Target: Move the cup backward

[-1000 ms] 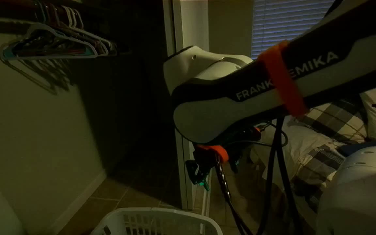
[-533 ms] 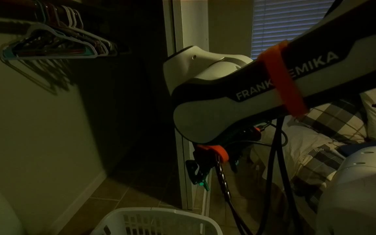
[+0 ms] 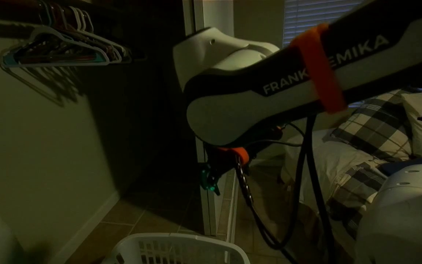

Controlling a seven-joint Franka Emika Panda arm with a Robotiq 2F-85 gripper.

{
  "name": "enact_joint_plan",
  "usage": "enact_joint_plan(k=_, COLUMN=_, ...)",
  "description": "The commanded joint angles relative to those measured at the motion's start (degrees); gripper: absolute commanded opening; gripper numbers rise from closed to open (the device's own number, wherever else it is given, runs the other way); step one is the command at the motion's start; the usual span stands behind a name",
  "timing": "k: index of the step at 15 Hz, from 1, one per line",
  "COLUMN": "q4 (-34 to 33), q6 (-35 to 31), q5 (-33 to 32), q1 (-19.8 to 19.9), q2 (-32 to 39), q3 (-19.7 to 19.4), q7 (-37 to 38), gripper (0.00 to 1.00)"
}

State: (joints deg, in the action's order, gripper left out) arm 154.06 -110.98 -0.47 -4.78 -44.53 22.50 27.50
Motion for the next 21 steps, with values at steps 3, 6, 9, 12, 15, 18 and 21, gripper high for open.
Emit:
enact_joint_plan(k=3, q4=-12.0, q6=-5.9, q5=-1.4, q1=-3.1, q2=4.3, q3=-2.0, q7=-8.5, gripper=1.0)
enact_joint_plan(k=6, q4=-15.3, q6=-11.4, q5=0.0, q1=-6.0, q2=5.6, q3=-2.6, q7=-12.1, gripper=1.0)
enact_joint_plan(k=9, q4=-16.2, q6=-18.0, q5=2.1, q1=-9.7, q2=6.9, q3=-3.5, q7=-15.8, gripper=1.0)
enact_joint_plan(k=12, q4=-16.1, q6=-24.9, q5=5.5, q1=-14.1, q2=8.5, q3=-5.1, q7=-20.3, gripper=1.0)
enact_joint_plan(k=15, q4=-15.8, q6=-29.4, q5=10.0, q1=-19.4, q2=9.8, q3=-7.8, q7=-26.7, gripper=1.0)
enact_joint_plan(k=18, q4=-15.4, q6=-27.4, q5=9.8, q1=-19.0, q2=9.3, q3=-7.1, q7=-26.5, gripper=1.0)
enact_joint_plan(k=21, q4=-15.4, q6=-27.4, q5=10.4, q1=-20.1, q2=10.3, q3=-8.1, q7=-28.1, gripper=1.0)
